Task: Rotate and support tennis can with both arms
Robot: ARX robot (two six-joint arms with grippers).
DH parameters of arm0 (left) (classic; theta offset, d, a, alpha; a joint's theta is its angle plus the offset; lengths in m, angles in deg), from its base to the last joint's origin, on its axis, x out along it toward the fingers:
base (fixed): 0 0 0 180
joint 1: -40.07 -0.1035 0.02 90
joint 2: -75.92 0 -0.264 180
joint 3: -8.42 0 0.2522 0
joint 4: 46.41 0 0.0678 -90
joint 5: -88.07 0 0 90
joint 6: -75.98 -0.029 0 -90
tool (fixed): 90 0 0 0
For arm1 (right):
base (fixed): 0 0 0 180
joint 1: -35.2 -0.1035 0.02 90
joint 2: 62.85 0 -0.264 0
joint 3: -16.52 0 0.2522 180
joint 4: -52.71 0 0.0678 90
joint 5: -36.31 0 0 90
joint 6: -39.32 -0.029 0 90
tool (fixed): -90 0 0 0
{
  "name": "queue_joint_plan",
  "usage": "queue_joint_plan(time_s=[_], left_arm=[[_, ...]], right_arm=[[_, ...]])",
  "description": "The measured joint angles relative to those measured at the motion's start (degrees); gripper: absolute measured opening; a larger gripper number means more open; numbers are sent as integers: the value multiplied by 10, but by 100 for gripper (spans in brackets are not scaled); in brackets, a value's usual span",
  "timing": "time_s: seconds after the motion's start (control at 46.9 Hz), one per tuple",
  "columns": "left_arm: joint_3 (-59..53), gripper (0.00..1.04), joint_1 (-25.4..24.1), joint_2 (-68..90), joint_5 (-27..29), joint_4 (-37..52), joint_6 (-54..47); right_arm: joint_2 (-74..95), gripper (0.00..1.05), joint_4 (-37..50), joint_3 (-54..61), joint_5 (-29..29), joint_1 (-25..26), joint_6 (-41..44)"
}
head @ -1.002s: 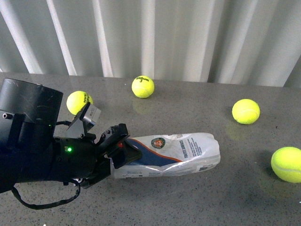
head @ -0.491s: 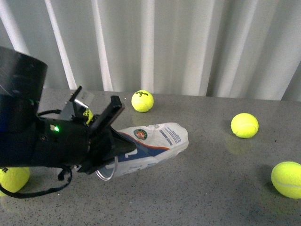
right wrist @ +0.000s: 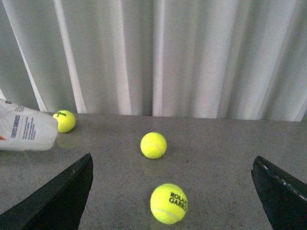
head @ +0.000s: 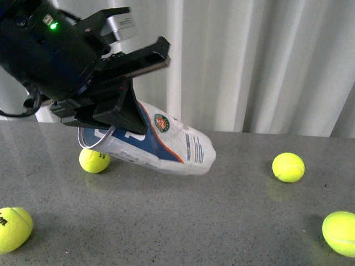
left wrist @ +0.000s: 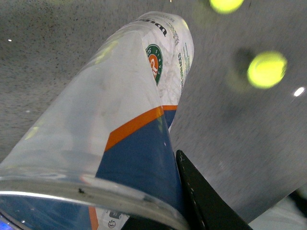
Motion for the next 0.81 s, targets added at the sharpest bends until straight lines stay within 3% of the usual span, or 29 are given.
queue_joint_plan(time_s=[0.128,0.299,0.512,0.81], left_arm=[[136,4,36,56,111,-184,-186],[292,4,76,143,223,-318,-336],[346,4,104,199,289,-348,-408],[312,4,110,224,303,-353,-443]], right_arm=[[0,98,0,0,0,0,0],[0,98,0,0,0,0,0],[0,98,0,0,0,0,0],[0,98,0,0,0,0,0]])
